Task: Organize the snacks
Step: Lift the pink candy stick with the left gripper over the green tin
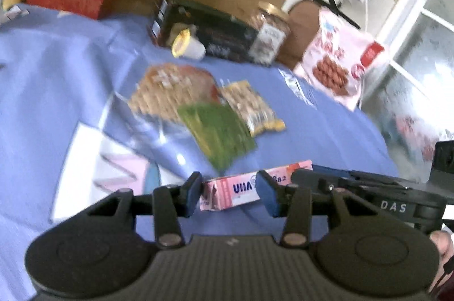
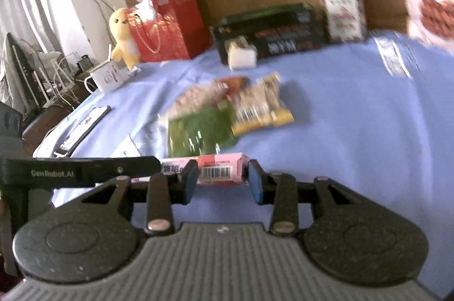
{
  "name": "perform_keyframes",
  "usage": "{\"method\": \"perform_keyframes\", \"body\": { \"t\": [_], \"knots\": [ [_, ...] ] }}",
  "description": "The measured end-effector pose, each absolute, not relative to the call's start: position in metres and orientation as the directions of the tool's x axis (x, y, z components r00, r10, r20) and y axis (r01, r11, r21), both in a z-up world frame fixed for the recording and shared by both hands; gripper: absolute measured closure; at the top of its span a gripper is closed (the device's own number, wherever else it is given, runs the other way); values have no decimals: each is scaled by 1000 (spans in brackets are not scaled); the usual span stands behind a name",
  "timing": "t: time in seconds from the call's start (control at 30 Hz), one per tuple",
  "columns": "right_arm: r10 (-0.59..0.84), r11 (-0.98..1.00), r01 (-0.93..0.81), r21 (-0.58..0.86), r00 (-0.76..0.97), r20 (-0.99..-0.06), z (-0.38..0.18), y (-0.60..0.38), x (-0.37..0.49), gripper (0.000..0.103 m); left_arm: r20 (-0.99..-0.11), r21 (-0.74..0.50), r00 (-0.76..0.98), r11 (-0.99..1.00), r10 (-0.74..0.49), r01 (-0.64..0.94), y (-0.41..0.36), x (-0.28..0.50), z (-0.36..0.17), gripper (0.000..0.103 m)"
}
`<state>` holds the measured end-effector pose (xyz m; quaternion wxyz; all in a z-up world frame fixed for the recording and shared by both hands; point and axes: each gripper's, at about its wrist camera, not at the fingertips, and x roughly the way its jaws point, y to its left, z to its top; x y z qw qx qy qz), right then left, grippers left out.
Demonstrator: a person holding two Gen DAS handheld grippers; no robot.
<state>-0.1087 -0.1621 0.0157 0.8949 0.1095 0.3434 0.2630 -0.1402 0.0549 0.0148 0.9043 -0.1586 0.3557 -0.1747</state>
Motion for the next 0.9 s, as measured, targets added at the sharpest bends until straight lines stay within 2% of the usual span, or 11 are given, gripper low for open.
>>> {"method": "perform_keyframes", "body": {
  "t": [0.1, 0.2, 0.27, 0.33, 0.37, 0.47, 0.53, 0.63, 0.77, 0.9],
  "knots": [
    [558, 829, -390, 400, 612, -561, 9, -169, -121, 59, -589, -387, 685, 893, -430, 228, 49, -147, 15, 57],
    [572, 820, -438, 369, 595, -565, 12, -168, -135, 54, -598, -385, 671, 891, -439, 239, 45, -151, 13, 49],
    [578, 812, -483, 326, 590, -564, 13, -165, -143, 50, -605, -366, 664, 894, -440, 259, 44, -151, 15, 43],
    [558, 819, -511, 259, 607, -566, 12, -161, -148, 48, -607, -367, 663, 895, -438, 255, 47, -150, 17, 27],
    [546, 824, -517, 232, 614, -570, 10, -161, -149, 48, -602, -371, 668, 894, -438, 252, 50, -150, 19, 27],
    [500, 844, -515, 152, 649, -573, 2, -157, -146, 45, -600, -372, 669, 893, -439, 253, 52, -148, 19, 32],
    [494, 844, -523, 119, 669, -555, -2, -155, -147, 45, -613, -369, 649, 890, -450, 269, 47, -145, 14, 42],
    [511, 830, -548, 108, 666, -544, -3, -155, -147, 53, -609, -314, 667, 902, -430, 295, 35, -149, 16, 45],
    [502, 837, -536, 108, 677, -538, 2, -157, -144, 53, -602, -308, 674, 903, -429, 300, 32, -144, 25, 47],
    [491, 848, -525, 73, 725, -484, 13, -154, -143, 53, -560, -291, 712, 905, -423, 309, 31, -137, 44, 47]
  ]
}}
